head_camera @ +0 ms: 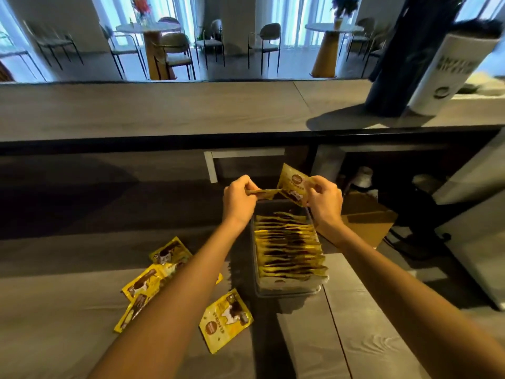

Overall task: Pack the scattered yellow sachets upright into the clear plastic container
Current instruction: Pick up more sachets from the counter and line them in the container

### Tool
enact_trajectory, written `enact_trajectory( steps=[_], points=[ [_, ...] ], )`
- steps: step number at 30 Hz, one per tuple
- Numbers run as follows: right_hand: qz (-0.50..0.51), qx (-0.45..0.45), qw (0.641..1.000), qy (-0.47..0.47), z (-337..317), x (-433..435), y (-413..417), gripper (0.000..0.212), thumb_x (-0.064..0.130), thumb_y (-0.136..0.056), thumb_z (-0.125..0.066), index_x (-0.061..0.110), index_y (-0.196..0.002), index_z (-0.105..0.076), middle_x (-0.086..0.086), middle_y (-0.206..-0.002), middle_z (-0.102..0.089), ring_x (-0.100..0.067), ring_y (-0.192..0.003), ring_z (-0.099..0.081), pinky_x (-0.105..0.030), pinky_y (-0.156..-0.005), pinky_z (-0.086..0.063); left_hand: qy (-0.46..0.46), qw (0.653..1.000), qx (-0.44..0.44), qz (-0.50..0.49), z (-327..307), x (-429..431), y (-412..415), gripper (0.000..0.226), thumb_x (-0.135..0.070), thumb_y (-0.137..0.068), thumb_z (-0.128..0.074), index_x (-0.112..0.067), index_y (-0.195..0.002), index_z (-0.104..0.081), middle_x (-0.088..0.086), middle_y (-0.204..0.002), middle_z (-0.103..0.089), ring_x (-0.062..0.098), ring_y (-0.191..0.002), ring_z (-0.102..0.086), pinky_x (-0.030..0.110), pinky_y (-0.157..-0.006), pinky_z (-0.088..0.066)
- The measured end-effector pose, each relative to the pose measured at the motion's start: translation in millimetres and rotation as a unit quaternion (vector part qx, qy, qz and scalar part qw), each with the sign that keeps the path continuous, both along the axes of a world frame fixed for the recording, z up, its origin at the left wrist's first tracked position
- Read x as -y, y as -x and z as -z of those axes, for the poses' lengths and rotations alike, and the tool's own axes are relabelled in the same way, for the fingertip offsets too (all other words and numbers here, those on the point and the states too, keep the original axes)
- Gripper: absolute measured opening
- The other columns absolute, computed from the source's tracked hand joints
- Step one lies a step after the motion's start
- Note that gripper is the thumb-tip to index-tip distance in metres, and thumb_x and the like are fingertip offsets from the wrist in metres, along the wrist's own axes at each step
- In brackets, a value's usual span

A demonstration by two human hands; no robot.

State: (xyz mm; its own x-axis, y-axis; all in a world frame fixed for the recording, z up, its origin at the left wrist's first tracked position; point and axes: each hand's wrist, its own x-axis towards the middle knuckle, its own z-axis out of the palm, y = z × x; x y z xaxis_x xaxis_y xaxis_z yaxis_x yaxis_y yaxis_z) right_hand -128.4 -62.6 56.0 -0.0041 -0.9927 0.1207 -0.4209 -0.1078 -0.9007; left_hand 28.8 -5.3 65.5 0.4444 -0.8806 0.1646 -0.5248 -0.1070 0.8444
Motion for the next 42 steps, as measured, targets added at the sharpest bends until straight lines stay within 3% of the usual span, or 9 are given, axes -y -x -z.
enact_trajectory(
  steps=[7,16,20,24,29,33,35,37,42],
  points=[
    [-0.003,-0.049,0.998,-0.047,17.8,21.5,11.1,0.025,0.006,-0.092,-0.049,0.002,-0.115,-0.057,-0.019,-0.116,-0.063,-0.031,-0.107,-0.061,-0.046,-0.089,-0.054,-0.071,0.996,-0.046,0.024,22.8,33.2,10.4,0.014,0.008,-0.084,-0.055,-0.001,-0.091,-0.063,0.015,-0.096,-0.065,0.025,-0.1,-0.061,0.031,-0.083,-0.048],
    [-0.059,-0.165,0.974,-0.147,39.8,44.5,9.7,0.031,0.002,-0.088,-0.04,-0.005,-0.11,-0.06,-0.022,-0.112,-0.063,-0.038,-0.103,-0.057,-0.042,-0.086,-0.047,-0.184,0.977,-0.055,0.094,50.5,51.7,3.6,0.023,0.006,-0.086,-0.055,-0.004,-0.106,-0.06,0.016,-0.115,-0.061,0.027,-0.111,-0.057,0.032,-0.09,-0.046],
    [-0.165,-0.213,0.956,-0.12,45.2,45.2,9.6,0.033,0.01,-0.082,-0.042,0.013,-0.108,-0.061,-0.014,-0.108,-0.062,-0.031,-0.104,-0.055,-0.034,-0.082,-0.042,-0.253,0.958,0.03,0.135,62.0,58.7,-5.3,0.022,-0.011,-0.092,-0.052,-0.016,-0.106,-0.068,0.007,-0.115,-0.066,0.024,-0.114,-0.056,0.035,-0.102,-0.043],
    [-0.218,-0.284,0.925,-0.129,54.8,44.4,13.0,0.04,0.01,-0.085,-0.039,0.017,-0.119,-0.059,-0.015,-0.121,-0.06,-0.035,-0.117,-0.048,-0.044,-0.101,-0.038,-0.32,0.927,0.123,0.149,69.3,60.7,-6.6,0.032,-0.019,-0.098,-0.04,-0.025,-0.122,-0.06,0.007,-0.128,-0.056,0.025,-0.126,-0.044,0.042,-0.112,-0.027],
    [-0.235,-0.339,0.903,-0.121,59.9,34.7,18.8,0.049,0.027,-0.087,-0.027,0.013,-0.125,-0.055,-0.015,-0.132,-0.051,-0.031,-0.131,-0.031,-0.039,-0.108,-0.024,-0.304,0.923,0.17,0.162,73.5,51.5,-6.0,0.035,-0.018,-0.098,-0.037,-0.028,-0.126,-0.056,0.006,-0.134,-0.051,0.025,-0.131,-0.037,0.037,-0.109,-0.025],
    [-0.211,-0.297,0.922,-0.128,58.5,31.6,15.3,0.033,0.021,-0.093,-0.035,0.012,-0.106,-0.064,-0.017,-0.115,-0.06,-0.032,-0.116,-0.05,-0.036,-0.095,-0.037,-0.267,0.946,0.08,0.165,70.3,35.4,-4.0,0.036,-0.016,-0.098,-0.038,-0.021,-0.131,-0.051,0.007,-0.136,-0.048,0.022,-0.135,-0.031,0.036,-0.115,-0.017],
    [-0.196,-0.288,0.93,-0.117,55.4,27.8,12.1,0.026,0.02,-0.093,-0.039,0.014,-0.097,-0.064,-0.015,-0.1,-0.064,-0.034,-0.105,-0.057,-0.035,-0.091,-0.039,-0.253,0.955,0.039,0.151,65.9,28.7,-1.9,0.035,-0.014,-0.097,-0.04,-0.016,-0.13,-0.051,0.013,-0.117,-0.058,0.022,-0.113,-0.054,0.036,-0.104,-0.038],
    [-0.175,-0.301,0.934,-0.086,51.8,21.0,8.3,0.028,0.023,-0.093,-0.042,0.014,-0.109,-0.063,-0.017,-0.104,-0.066,-0.034,-0.109,-0.056,-0.043,-0.105,-0.036,-0.239,0.961,0.037,0.132,59.4,21.2,-0.7,0.034,-0.011,-0.096,-0.041,-0.009,-0.128,-0.053,0.015,-0.103,-0.062,0.022,-0.089,-0.061,0.034,-0.084,-0.048],
    [-0.162,-0.355,0.919,0.052,44.4,-13.0,-7.8,0.041,0.022,-0.092,-0.048,0.011,-0.132,-0.047,-0.011,-0.132,-0.053,-0.029,-0.131,-0.037,-0.043,-0.117,-0.013,-0.189,0.97,0.138,0.067,52.7,-8.0,-9.8,0.035,-0.014,-0.096,-0.042,-0.01,-0.129,-0.053,0.016,-0.126,-0.057,0.031,-0.123,-0.047,0.039,-0.106,-0.034]
  ],
)
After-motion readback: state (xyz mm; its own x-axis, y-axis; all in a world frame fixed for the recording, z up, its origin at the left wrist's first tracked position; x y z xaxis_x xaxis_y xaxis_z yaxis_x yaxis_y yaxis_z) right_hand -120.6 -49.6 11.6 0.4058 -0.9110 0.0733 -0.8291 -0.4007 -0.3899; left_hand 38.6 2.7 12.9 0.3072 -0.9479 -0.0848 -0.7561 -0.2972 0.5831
